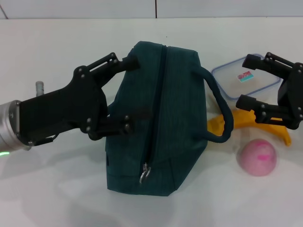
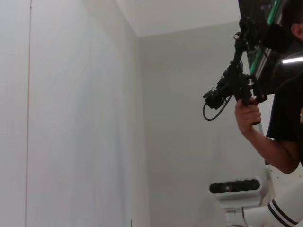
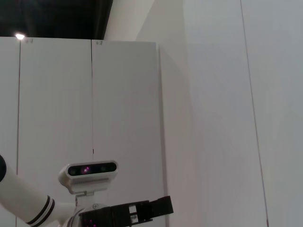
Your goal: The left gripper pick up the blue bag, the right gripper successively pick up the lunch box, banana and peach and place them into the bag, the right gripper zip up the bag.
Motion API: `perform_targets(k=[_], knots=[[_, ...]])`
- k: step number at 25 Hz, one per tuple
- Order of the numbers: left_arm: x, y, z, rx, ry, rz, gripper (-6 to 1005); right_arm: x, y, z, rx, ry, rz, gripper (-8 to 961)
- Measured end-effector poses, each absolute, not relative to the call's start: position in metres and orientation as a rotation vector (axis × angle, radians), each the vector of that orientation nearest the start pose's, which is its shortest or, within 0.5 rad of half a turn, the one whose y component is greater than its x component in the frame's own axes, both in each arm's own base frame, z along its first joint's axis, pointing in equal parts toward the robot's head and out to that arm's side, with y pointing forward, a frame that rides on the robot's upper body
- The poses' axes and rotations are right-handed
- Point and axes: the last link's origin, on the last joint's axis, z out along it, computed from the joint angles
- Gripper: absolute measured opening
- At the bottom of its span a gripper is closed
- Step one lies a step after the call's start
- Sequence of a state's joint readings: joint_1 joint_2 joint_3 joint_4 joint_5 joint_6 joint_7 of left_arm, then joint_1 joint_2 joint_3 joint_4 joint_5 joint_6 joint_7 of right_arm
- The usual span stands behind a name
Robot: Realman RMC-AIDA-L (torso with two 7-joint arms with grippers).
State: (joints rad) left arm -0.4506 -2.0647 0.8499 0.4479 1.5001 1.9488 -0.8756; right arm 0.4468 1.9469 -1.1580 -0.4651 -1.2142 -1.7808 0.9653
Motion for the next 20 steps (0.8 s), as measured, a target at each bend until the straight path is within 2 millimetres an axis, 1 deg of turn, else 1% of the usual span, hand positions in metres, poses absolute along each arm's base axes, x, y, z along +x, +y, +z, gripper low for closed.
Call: perform_targets(k=[9, 12, 16, 19, 20], knots=[[-0.229, 0.270, 0.010, -2.541, 0.016, -1.427, 878, 0.234, 0.297, 0.025, -2.574, 0.074, 1.292, 857], [-0.229, 0.273, 0.010, -2.540, -0.005, -1.415, 877, 0.232, 0.298, 0.025, -2.571, 0.066, 1.295, 856], [-0.228, 0.289, 0.022, -2.570, -0.112, -1.366, 875, 0.232, 0.298, 0.026, -2.563, 0.067, 1.300, 856], [-0.219, 0.309, 0.043, -2.629, -0.245, -1.272, 873, 0.232, 0.298, 0.027, -2.555, 0.068, 1.308, 856], [-0.217, 0.313, 0.048, -2.639, -0.278, -1.247, 872, 0.232, 0.298, 0.028, -2.551, 0.069, 1.311, 856]])
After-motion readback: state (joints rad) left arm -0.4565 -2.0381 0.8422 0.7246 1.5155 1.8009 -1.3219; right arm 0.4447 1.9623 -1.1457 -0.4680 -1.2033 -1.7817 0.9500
